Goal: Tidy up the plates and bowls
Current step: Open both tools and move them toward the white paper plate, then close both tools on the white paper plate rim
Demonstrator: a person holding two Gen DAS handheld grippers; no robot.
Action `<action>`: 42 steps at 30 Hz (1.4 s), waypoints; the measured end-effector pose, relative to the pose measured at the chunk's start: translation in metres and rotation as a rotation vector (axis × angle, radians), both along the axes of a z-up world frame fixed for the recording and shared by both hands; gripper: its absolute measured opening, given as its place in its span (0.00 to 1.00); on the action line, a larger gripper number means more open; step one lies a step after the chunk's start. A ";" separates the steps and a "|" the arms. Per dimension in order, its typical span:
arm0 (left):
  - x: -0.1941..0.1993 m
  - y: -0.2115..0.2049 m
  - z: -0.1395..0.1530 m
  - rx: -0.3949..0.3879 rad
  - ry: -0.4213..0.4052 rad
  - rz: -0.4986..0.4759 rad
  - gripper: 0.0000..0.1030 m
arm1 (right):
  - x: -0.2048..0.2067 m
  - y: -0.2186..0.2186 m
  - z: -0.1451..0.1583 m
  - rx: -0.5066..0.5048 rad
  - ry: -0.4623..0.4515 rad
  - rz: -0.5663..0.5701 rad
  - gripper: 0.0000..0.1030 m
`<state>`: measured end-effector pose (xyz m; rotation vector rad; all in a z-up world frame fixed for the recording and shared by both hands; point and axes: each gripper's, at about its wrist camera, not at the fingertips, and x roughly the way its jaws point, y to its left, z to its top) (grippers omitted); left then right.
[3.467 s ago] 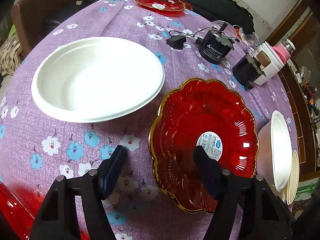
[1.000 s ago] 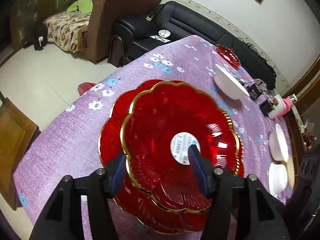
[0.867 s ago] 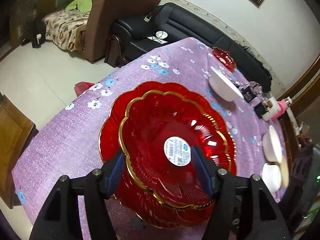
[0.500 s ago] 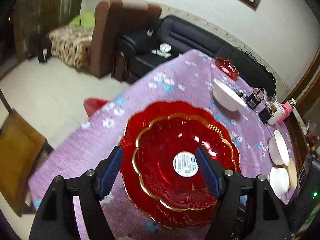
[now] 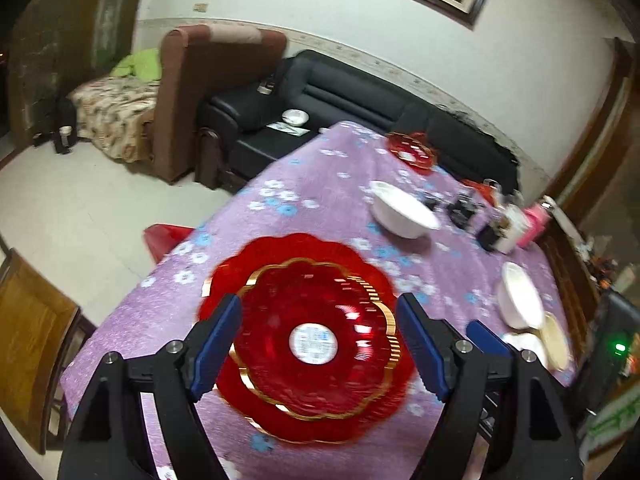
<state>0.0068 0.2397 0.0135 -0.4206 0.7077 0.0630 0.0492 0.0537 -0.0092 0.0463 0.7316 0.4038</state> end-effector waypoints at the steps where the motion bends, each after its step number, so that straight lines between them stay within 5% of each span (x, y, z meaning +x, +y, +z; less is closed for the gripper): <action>1: 0.001 -0.002 0.005 -0.014 -0.001 -0.024 0.76 | 0.001 -0.004 0.003 0.002 -0.006 -0.006 0.60; 9: 0.015 -0.011 0.082 -0.022 -0.063 -0.128 0.80 | 0.022 -0.046 0.047 0.044 -0.051 -0.062 0.60; 17: 0.051 -0.005 0.187 0.079 -0.193 -0.056 0.87 | 0.053 -0.073 0.149 0.034 -0.249 -0.136 0.73; 23: 0.109 -0.003 0.222 0.168 -0.177 -0.014 0.92 | 0.101 -0.084 0.192 0.013 -0.252 -0.187 0.73; 28: 0.178 0.000 0.186 0.128 -0.088 -0.035 0.93 | 0.148 -0.087 0.177 -0.011 -0.184 -0.209 0.73; 36: 0.256 -0.009 0.069 0.027 0.131 -0.090 0.93 | 0.223 -0.109 0.078 0.054 0.074 -0.235 0.73; 42: 0.292 -0.010 0.018 -0.037 0.204 -0.087 0.93 | 0.260 -0.122 0.014 0.203 0.236 -0.208 0.73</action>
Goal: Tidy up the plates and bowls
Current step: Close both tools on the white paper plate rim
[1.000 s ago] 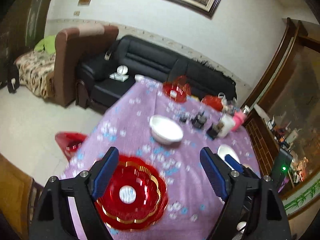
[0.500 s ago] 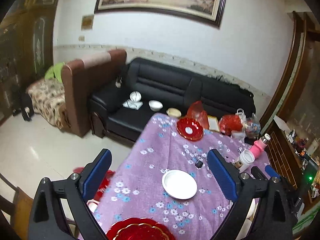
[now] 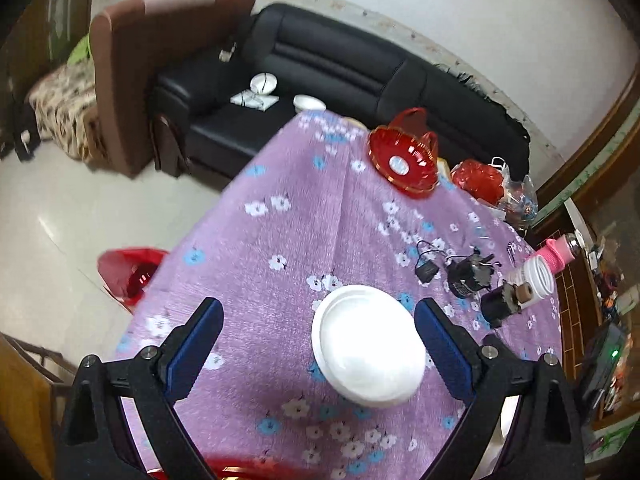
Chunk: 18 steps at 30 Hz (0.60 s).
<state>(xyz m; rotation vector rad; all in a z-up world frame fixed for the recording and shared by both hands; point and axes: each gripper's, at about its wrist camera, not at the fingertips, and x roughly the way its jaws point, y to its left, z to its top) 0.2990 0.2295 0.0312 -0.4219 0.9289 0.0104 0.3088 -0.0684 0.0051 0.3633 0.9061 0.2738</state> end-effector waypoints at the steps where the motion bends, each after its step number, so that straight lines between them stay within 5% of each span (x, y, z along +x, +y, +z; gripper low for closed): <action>1: 0.005 0.001 -0.007 -0.009 0.012 0.004 0.93 | 0.004 0.001 -0.006 0.023 0.018 0.006 0.73; 7: 0.029 -0.004 -0.050 -0.048 0.094 -0.006 0.93 | 0.014 0.018 -0.045 0.128 0.103 0.042 0.72; 12: 0.035 -0.015 -0.079 -0.041 0.155 -0.043 0.93 | 0.017 0.039 -0.055 0.121 0.126 0.082 0.64; 18: 0.040 -0.026 -0.106 -0.044 0.230 -0.069 0.90 | 0.020 0.053 -0.070 0.108 0.147 0.105 0.33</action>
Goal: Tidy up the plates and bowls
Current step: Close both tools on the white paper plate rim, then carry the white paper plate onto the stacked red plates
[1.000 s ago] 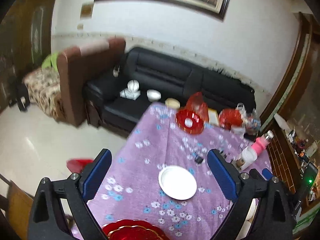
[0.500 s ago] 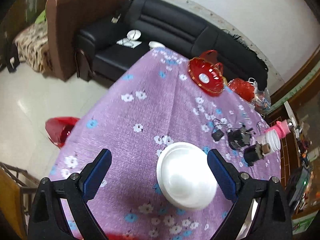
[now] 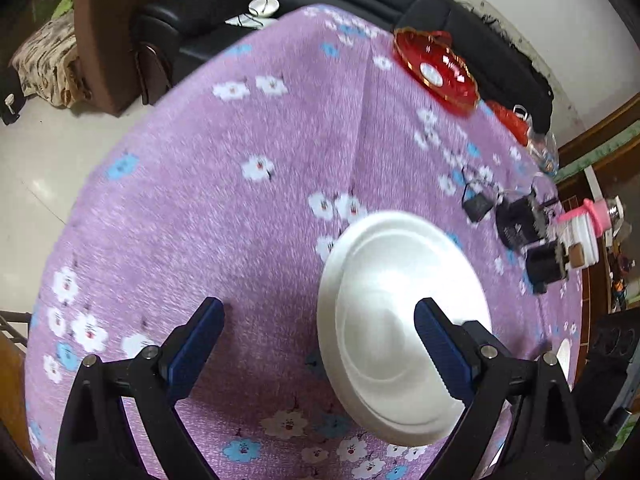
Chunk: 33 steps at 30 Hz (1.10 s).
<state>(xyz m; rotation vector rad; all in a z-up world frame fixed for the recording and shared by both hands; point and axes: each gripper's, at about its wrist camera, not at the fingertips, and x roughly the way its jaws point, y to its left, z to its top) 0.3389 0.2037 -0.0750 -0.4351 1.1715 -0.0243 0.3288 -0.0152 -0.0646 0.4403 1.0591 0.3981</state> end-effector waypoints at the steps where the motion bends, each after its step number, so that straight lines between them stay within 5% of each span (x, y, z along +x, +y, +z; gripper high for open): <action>1: 0.000 -0.002 -0.002 0.000 0.005 -0.006 0.87 | 0.000 0.001 -0.002 0.004 0.004 0.003 0.27; 3: 0.000 -0.008 -0.005 0.000 0.025 -0.027 0.56 | 0.000 0.003 -0.004 0.021 0.015 0.010 0.16; 5: -0.001 -0.014 -0.009 -0.007 0.056 -0.057 0.34 | -0.005 0.007 -0.003 0.031 0.016 0.028 0.11; 11: -0.028 -0.017 0.015 0.026 0.003 -0.053 0.25 | -0.029 0.007 0.019 -0.012 -0.050 0.040 0.11; 22: -0.118 -0.004 0.077 -0.008 -0.125 -0.015 0.25 | -0.112 0.012 0.077 -0.004 -0.178 0.095 0.11; 33: -0.225 0.021 0.098 0.049 -0.234 0.049 0.25 | -0.197 0.043 0.091 -0.003 -0.228 0.192 0.12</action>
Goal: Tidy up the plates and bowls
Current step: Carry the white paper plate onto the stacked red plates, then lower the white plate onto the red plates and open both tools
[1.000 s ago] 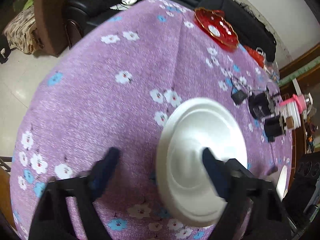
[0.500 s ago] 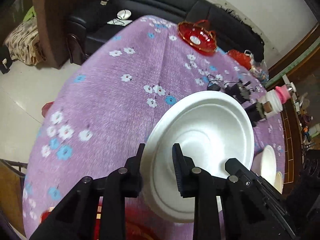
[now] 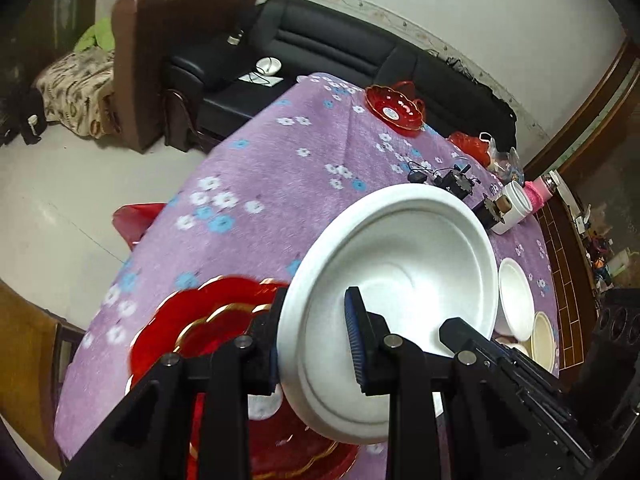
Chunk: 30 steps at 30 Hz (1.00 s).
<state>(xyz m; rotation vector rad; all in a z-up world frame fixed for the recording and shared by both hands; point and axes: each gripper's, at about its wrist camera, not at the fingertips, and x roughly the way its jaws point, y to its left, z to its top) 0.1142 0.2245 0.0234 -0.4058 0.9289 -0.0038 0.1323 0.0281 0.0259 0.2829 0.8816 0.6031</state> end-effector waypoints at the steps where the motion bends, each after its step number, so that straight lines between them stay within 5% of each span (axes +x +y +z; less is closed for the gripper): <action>1: -0.007 0.003 -0.001 0.001 -0.005 0.008 0.25 | -0.005 0.003 0.000 -0.001 -0.002 0.006 0.12; 9: -0.040 0.025 -0.023 0.016 0.007 0.066 0.25 | -0.042 0.033 -0.007 -0.040 -0.017 0.058 0.12; 23: -0.040 0.041 -0.091 0.039 0.154 0.094 0.26 | -0.051 0.062 -0.071 -0.133 0.096 0.071 0.12; 26: -0.039 0.040 -0.094 0.033 0.158 0.098 0.32 | -0.049 0.061 -0.081 -0.131 0.125 0.063 0.13; 30: -0.039 0.039 -0.092 -0.004 0.131 0.081 0.53 | -0.048 0.062 -0.086 -0.144 0.132 0.052 0.13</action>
